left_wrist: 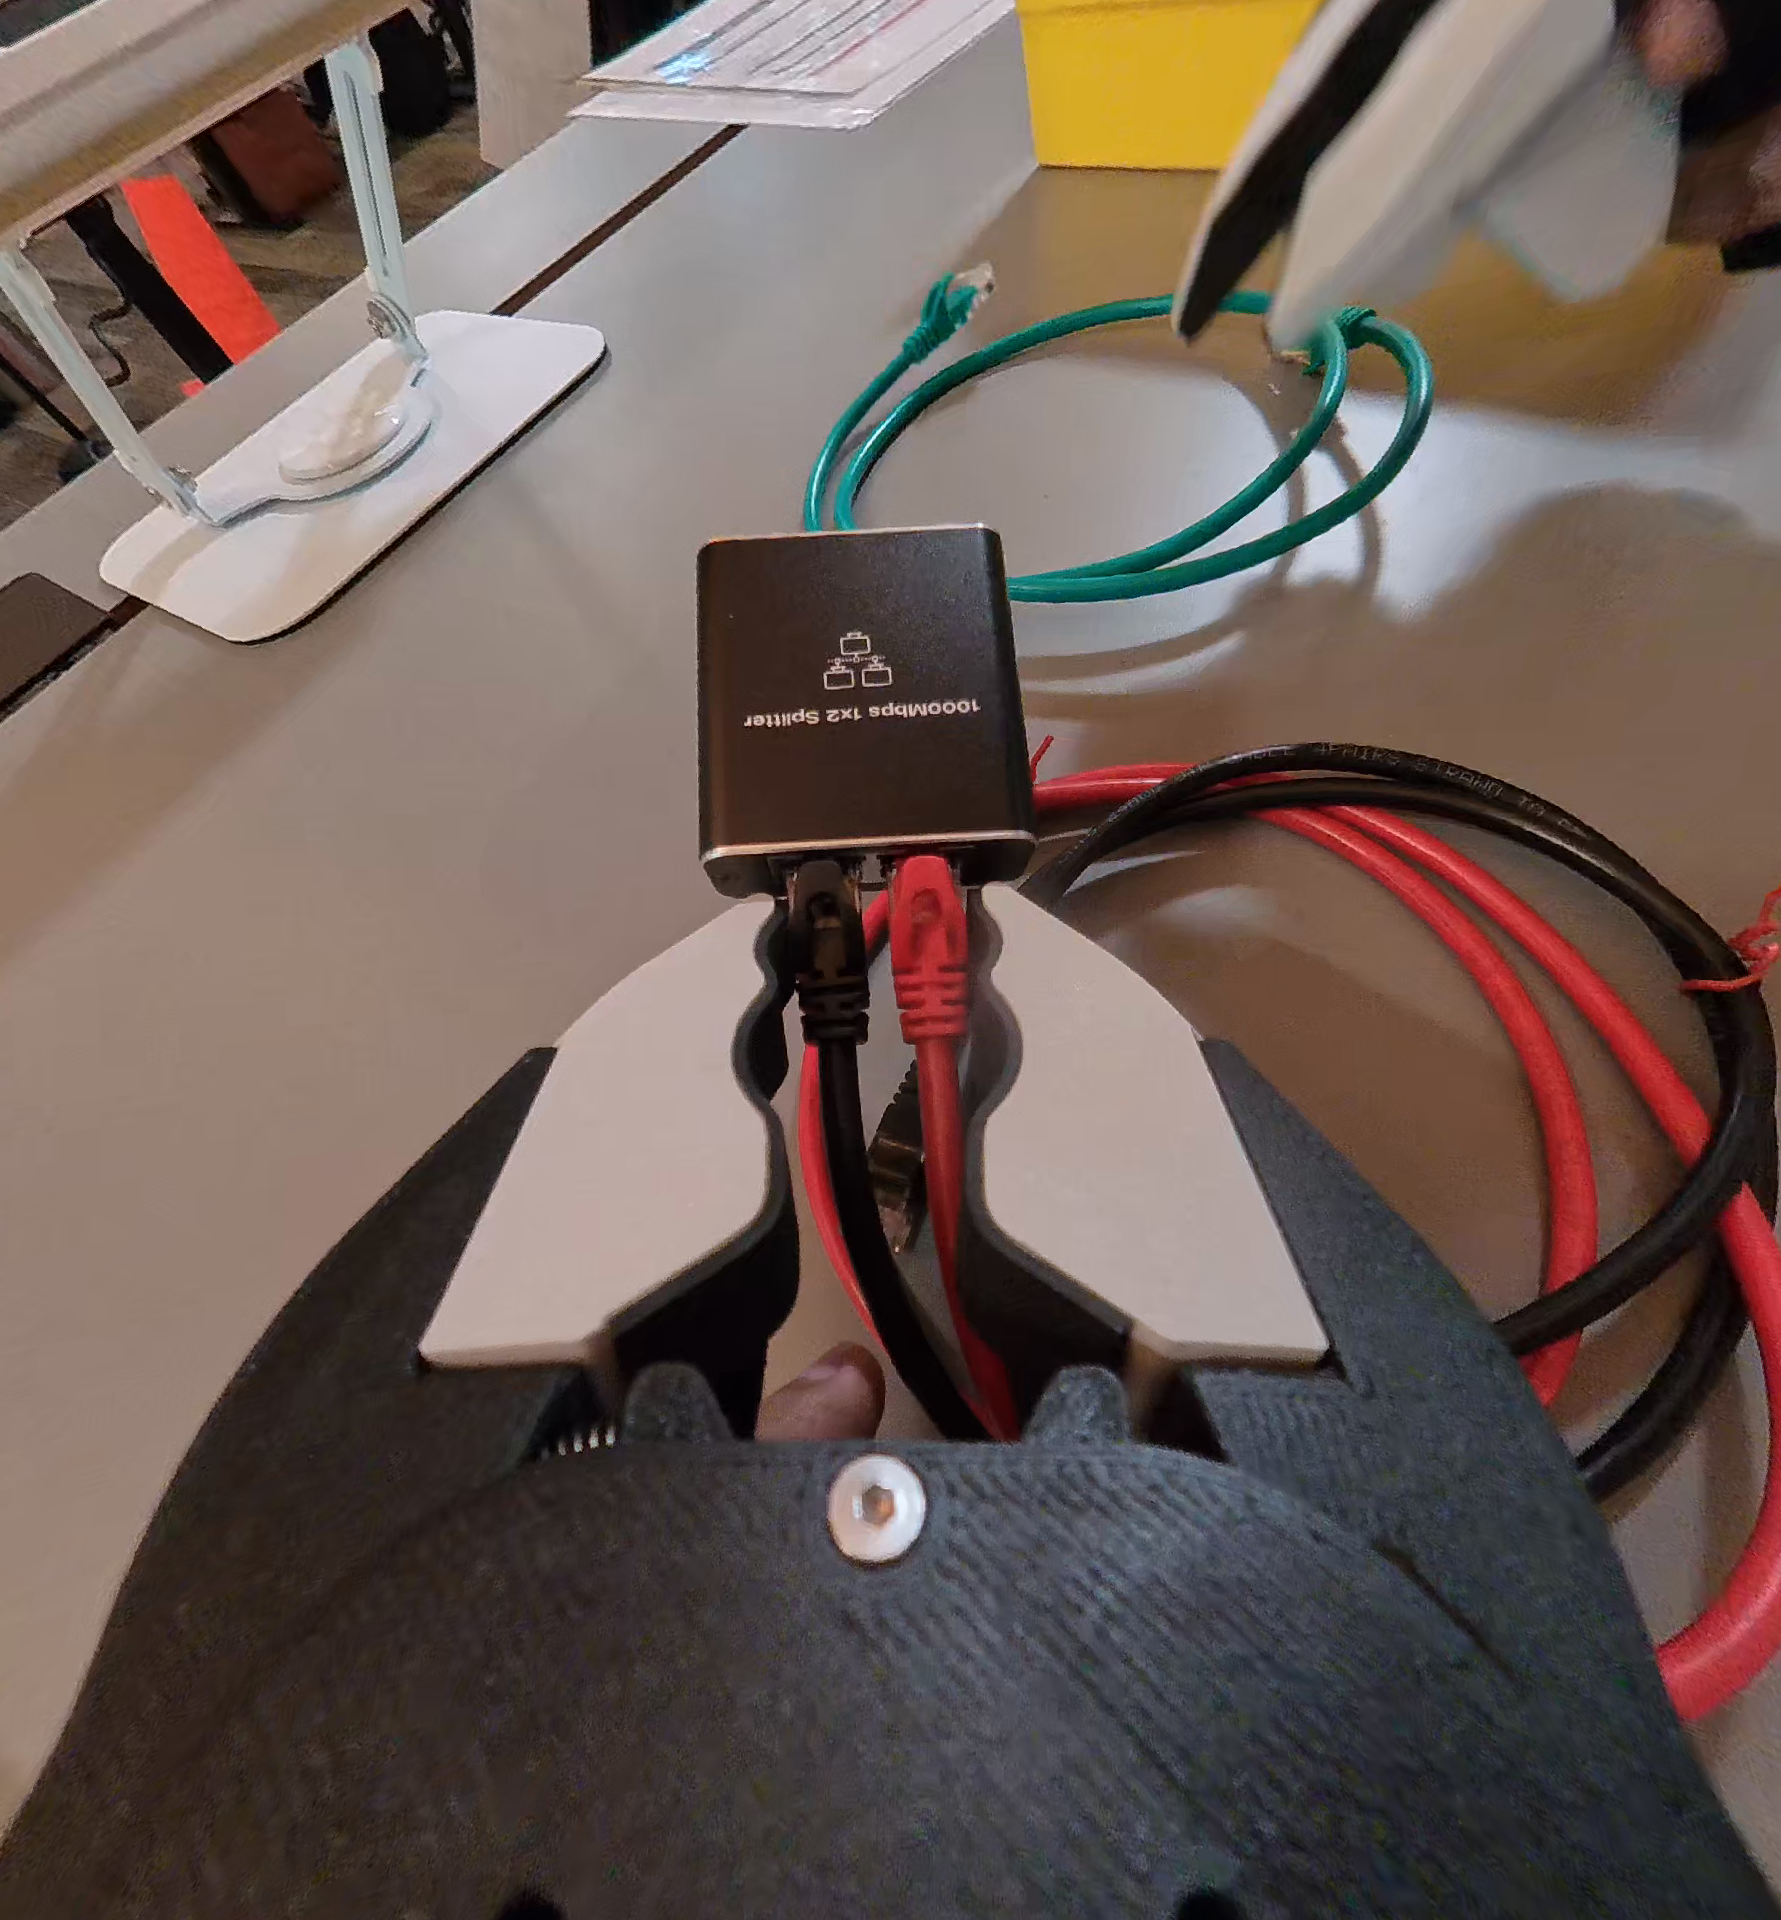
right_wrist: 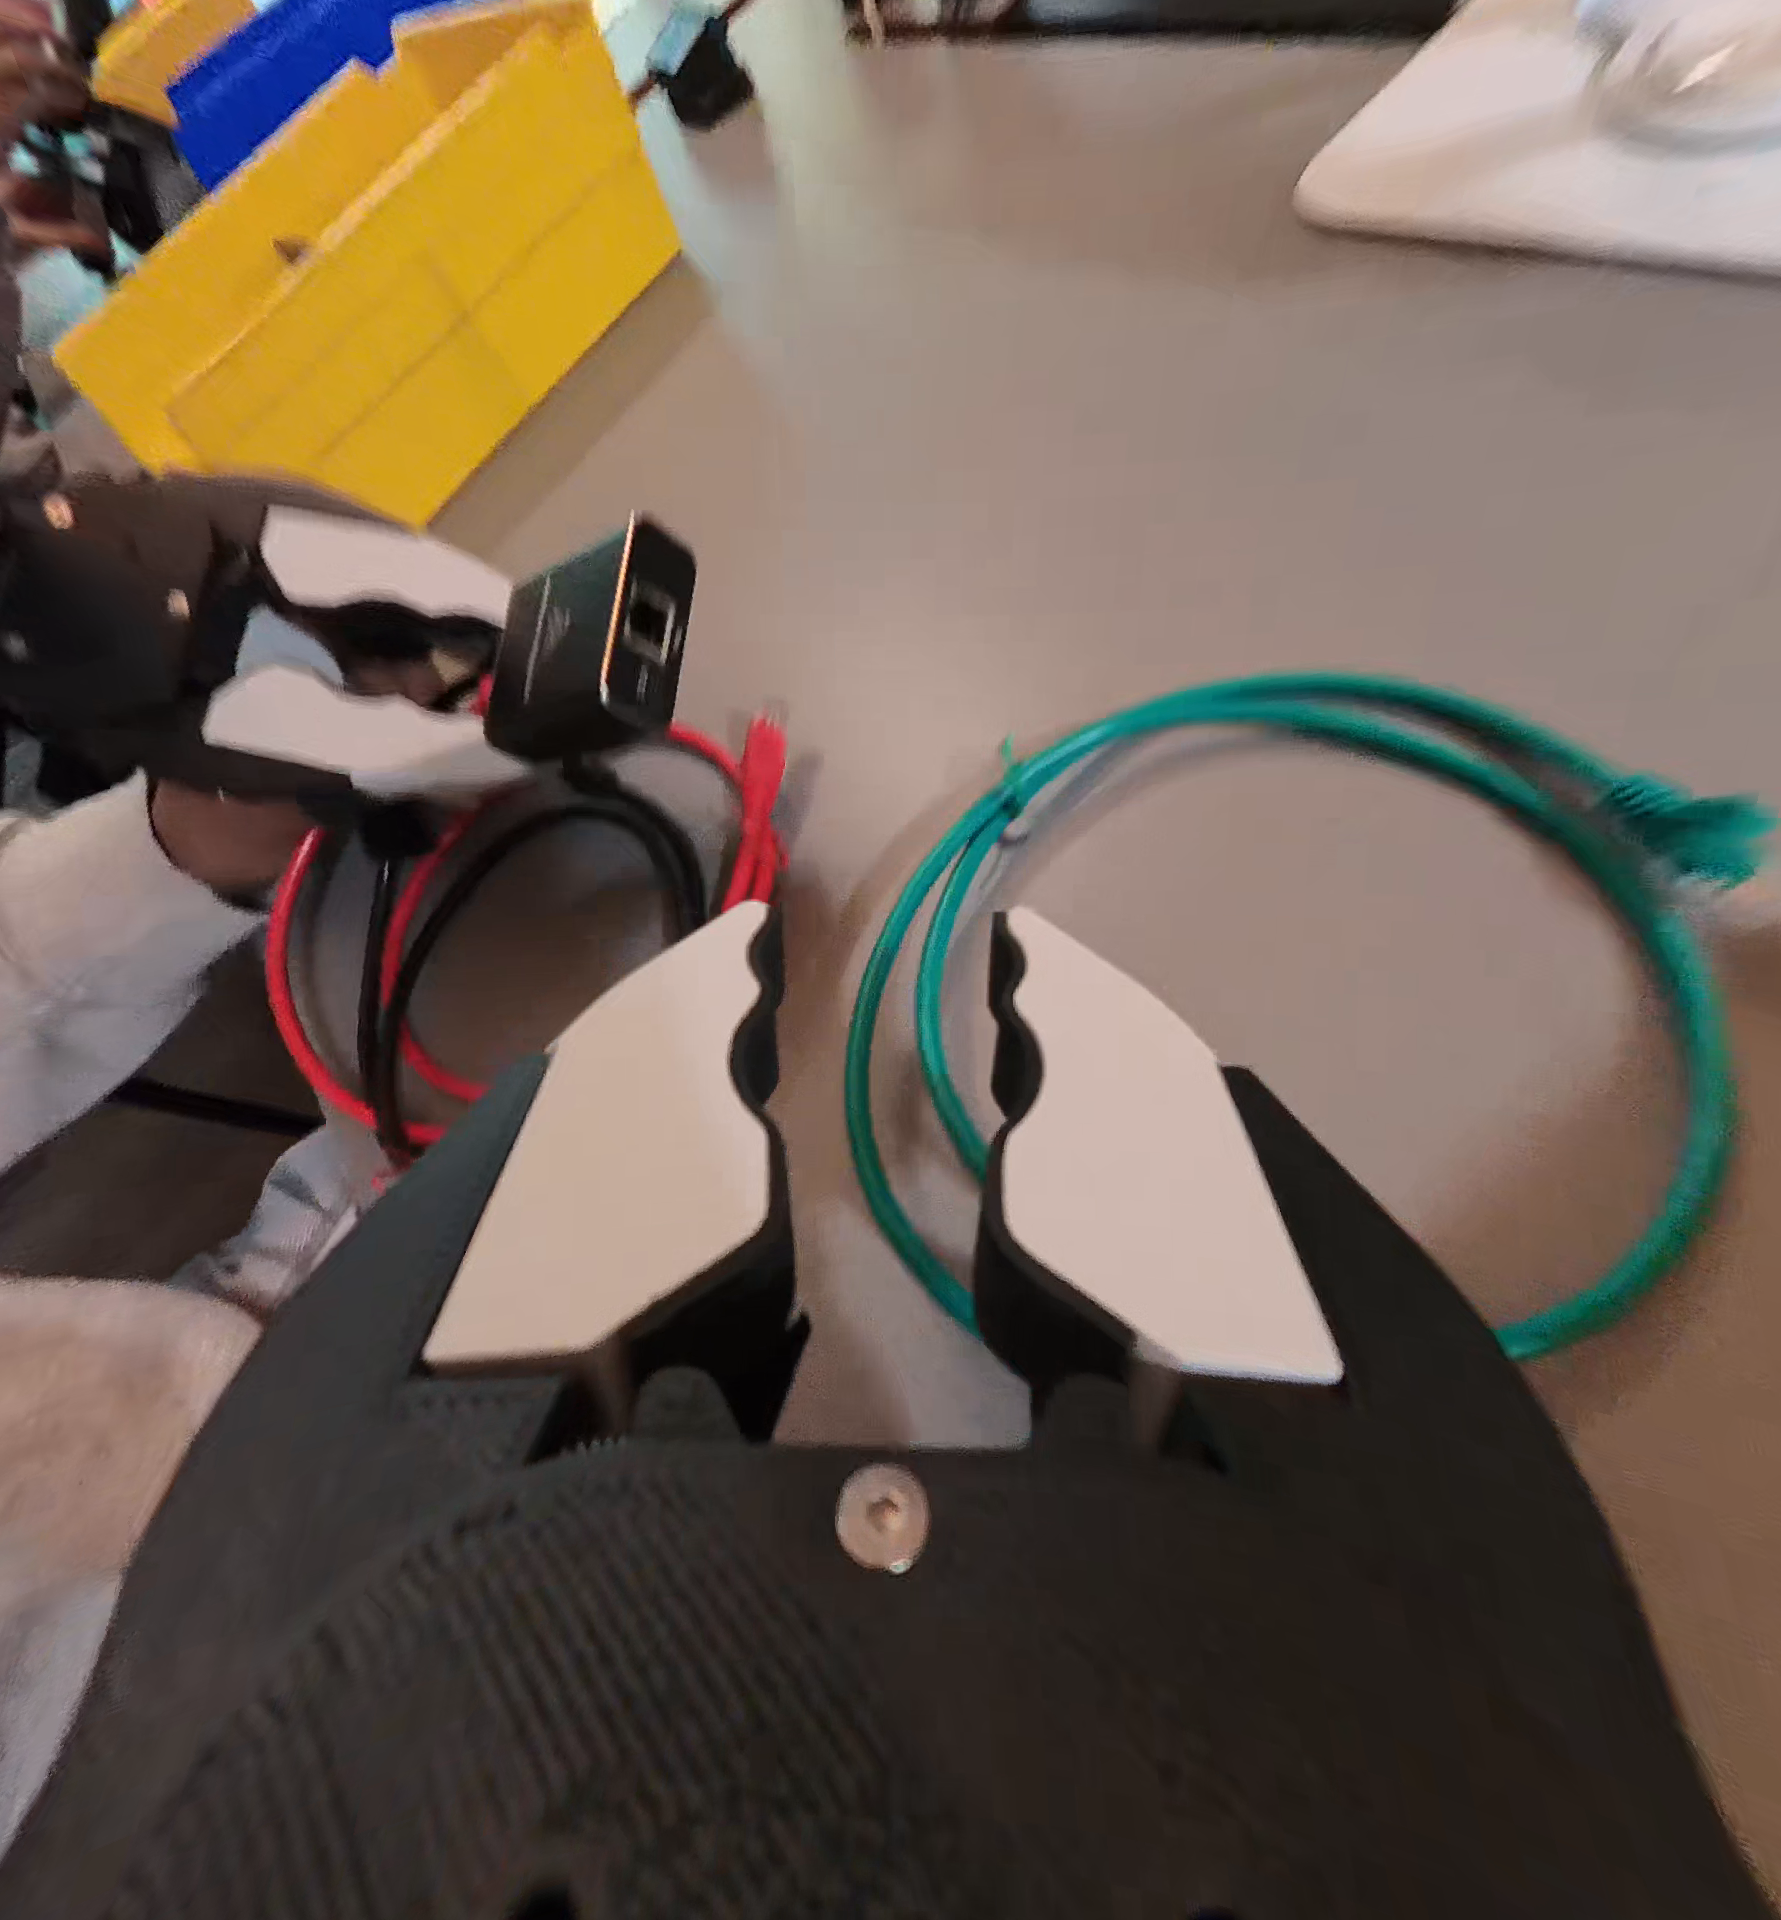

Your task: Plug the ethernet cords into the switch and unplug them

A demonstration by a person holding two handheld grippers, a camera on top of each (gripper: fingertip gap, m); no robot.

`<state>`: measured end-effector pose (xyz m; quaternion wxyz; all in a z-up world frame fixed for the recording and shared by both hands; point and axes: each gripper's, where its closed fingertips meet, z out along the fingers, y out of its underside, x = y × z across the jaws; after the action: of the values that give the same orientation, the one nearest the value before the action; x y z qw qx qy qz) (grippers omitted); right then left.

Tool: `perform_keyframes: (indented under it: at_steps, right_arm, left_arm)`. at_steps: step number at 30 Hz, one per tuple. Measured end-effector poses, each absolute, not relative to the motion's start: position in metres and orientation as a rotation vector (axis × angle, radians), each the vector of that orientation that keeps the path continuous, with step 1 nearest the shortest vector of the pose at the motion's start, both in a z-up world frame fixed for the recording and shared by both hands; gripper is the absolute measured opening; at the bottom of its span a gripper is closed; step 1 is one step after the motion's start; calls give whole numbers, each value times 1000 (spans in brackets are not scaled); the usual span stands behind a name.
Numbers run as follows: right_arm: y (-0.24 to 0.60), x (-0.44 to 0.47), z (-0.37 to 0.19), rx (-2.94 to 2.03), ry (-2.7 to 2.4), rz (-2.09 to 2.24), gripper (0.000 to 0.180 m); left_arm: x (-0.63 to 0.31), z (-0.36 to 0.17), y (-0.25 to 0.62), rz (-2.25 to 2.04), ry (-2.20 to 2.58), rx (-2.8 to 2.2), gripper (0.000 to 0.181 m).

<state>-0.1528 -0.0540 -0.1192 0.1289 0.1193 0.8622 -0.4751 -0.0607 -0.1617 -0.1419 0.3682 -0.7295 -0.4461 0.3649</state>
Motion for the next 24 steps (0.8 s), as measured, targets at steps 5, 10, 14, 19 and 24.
perform_keyframes:
  at_steps: [5, 10, 14, 19, 24]
  right_arm:
    - [-60, -130, -157, 165, 2752, -1229, 41]
    - [-57, -130, -171, -8, 2919, -1136, 24]
    - [-39, -112, -170, -281, 2858, -1044, 12]
    - [10, -109, -178, -742, 2889, -824, 6]
    - [38, -136, -157, -445, 2876, -792, 22]
  left_arm:
    - [-61, -143, -161, 938, -1145, -1887, 32]
    - [-61, -145, -160, 942, -1140, -1902, 32]
    - [-60, -144, -159, 943, -1133, -1902, 32]
    - [-60, -143, -159, 936, -1127, -1889, 32]
    - [-60, -142, -159, 928, -1125, -1880, 32]
